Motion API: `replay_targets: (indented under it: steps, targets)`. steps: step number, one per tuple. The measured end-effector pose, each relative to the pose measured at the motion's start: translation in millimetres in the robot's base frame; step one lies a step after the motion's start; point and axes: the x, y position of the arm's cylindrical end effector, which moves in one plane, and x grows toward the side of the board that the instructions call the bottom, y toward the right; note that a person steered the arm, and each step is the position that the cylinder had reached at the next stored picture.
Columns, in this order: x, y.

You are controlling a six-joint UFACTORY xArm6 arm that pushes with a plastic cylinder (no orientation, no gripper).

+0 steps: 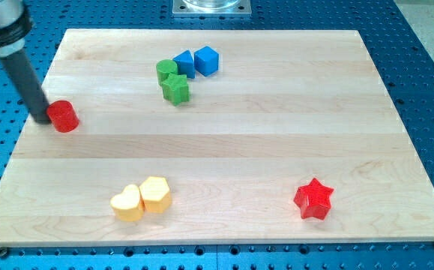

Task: Place the red circle at the top left corner of the board

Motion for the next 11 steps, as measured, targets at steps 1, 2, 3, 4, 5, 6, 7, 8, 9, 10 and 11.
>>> replay_targets:
  steps: [1,2,3,4,5,6,7,8,9,10,11]
  targets:
    - [34.1,32.3]
    - [-25.5,56.5]
    - [-80.9,46.5]
    - [-58.6,39.4]
    - [-84.9,23.8]
    - [-131.5,52.3]
    - [-122.5,57.7]
    - [-78.2,69.6]
    - [-97.9,78.0]
    - [-103.4,41.5]
    - [-127.9,17.5]
